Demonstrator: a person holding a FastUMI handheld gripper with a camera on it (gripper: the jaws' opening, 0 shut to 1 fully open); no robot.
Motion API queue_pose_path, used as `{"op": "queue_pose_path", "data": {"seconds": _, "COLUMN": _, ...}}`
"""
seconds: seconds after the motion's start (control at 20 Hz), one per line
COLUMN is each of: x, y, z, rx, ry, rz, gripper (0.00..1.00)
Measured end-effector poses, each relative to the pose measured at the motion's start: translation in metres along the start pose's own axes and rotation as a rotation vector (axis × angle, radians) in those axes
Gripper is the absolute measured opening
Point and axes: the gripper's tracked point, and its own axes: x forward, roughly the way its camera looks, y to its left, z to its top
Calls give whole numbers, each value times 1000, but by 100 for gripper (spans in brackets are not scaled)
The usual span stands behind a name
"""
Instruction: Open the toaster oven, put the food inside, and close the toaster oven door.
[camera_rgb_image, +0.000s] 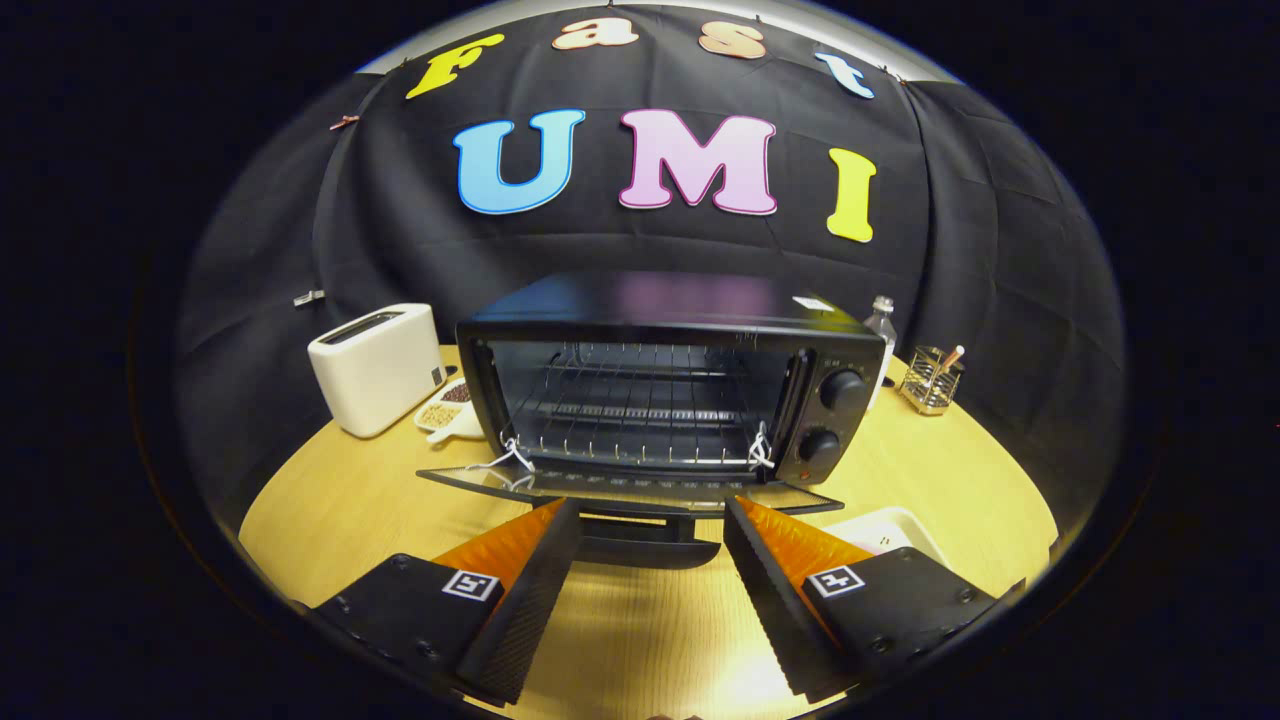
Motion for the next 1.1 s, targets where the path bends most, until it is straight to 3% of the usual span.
{"op": "queue_pose_path", "data": {"seconds": 0.2, "x": 2, "y": -3, "z": -49, "rx": -52, "ry": 117, "rz": 27, "gripper": 99}}
{"op": "queue_pose_path", "data": {"seconds": 0.45, "x": -27, "y": -33, "z": -33, "rx": -74, "ry": 91, "rz": 41, "gripper": 99}}
{"op": "queue_pose_path", "data": {"seconds": 0.8, "x": -56, "y": -142, "z": 1, "rx": -51, "ry": 105, "rz": 11, "gripper": 99}}
{"op": "queue_pose_path", "data": {"seconds": 1.1, "x": -50, "y": -227, "z": -14, "rx": 72, "ry": 239, "rz": 20, "gripper": 99}}
